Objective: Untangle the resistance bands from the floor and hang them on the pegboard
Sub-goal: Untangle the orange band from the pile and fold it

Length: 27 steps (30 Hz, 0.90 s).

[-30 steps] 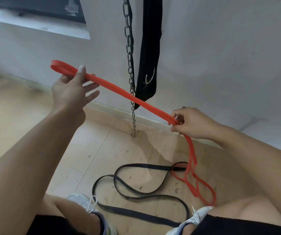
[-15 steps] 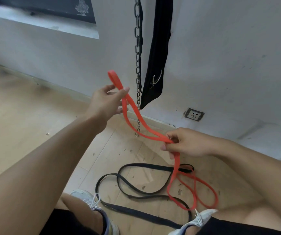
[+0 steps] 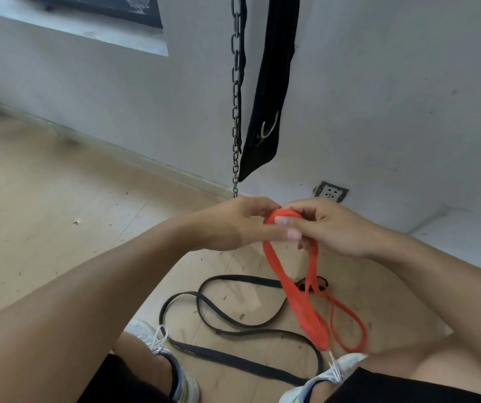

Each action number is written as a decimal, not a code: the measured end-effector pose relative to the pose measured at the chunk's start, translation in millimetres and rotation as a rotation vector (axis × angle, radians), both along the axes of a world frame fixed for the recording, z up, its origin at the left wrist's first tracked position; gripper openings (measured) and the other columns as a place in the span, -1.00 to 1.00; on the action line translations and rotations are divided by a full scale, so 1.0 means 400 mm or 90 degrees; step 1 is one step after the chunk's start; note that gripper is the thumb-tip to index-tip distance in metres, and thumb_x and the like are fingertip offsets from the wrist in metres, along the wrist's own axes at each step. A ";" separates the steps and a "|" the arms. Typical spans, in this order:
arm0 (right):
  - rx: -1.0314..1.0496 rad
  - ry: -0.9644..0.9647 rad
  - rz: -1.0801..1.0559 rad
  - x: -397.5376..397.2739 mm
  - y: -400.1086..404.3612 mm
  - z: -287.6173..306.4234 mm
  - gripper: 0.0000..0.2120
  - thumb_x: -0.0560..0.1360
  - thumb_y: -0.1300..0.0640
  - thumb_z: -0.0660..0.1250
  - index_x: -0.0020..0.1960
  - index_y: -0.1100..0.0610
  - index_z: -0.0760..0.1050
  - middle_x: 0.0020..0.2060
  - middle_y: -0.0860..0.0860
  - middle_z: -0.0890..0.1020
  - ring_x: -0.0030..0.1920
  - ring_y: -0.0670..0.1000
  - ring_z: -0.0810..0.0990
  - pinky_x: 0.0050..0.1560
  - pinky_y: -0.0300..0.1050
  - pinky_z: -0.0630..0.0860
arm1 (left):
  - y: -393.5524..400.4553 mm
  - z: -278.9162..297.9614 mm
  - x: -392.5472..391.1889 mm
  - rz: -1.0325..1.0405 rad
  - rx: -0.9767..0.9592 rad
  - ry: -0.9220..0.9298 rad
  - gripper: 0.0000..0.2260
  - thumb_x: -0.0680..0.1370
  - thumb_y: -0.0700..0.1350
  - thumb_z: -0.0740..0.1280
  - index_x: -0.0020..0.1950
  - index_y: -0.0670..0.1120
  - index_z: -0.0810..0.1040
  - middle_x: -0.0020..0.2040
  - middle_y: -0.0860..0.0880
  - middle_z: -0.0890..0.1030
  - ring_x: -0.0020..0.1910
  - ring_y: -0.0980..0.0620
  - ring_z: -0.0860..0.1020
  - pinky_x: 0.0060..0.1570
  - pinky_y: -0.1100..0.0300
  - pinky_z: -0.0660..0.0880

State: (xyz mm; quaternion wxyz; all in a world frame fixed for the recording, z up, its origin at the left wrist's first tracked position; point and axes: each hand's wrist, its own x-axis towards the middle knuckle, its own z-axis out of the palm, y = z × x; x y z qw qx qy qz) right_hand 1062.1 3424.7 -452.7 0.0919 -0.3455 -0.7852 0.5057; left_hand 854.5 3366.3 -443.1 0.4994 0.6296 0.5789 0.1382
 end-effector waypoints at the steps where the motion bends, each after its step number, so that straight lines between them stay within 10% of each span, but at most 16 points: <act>1: -0.013 0.012 -0.009 0.003 0.002 0.006 -0.65 0.61 -0.12 0.29 -0.01 0.15 0.67 -0.39 0.10 0.51 -0.36 0.00 0.51 -0.28 -0.22 0.49 | 0.000 -0.002 -0.003 -0.014 0.007 0.023 -0.41 0.28 0.40 0.50 0.24 0.20 0.58 0.21 0.22 0.63 0.31 0.18 0.53 0.40 0.02 0.42; 9: -0.044 -0.008 -0.042 0.028 0.023 0.036 -0.60 0.58 -0.20 0.25 -0.03 0.05 0.74 -0.49 -0.02 0.25 -0.47 -0.03 0.23 -0.40 -0.25 0.24 | 0.009 0.003 -0.013 -0.009 0.037 0.054 -0.86 0.50 -0.08 0.54 -0.01 -0.05 0.64 -0.07 -0.19 0.66 -0.18 -0.05 0.63 0.04 -0.10 0.60; 15: -0.013 -0.013 -0.101 0.027 0.028 0.037 -0.69 0.55 -0.23 0.29 -0.03 -0.01 0.62 -0.39 0.12 0.27 -0.43 0.02 0.20 -0.40 -0.10 0.19 | 0.020 0.006 -0.045 0.041 0.082 0.113 -0.87 0.47 -0.13 0.56 -0.11 0.05 0.64 -0.15 -0.03 0.71 -0.18 -0.06 0.66 0.04 -0.07 0.63; 27: -0.052 -0.082 -0.031 0.057 0.042 0.033 -0.46 0.50 -0.28 0.23 0.05 0.11 0.75 -0.31 -0.01 0.69 -0.29 -0.07 0.65 -0.14 -0.30 0.55 | 0.017 0.040 -0.079 0.098 0.052 0.010 -0.88 0.46 -0.12 0.57 -0.02 0.00 0.73 -0.13 0.00 0.75 -0.19 0.09 0.65 -0.11 0.27 0.57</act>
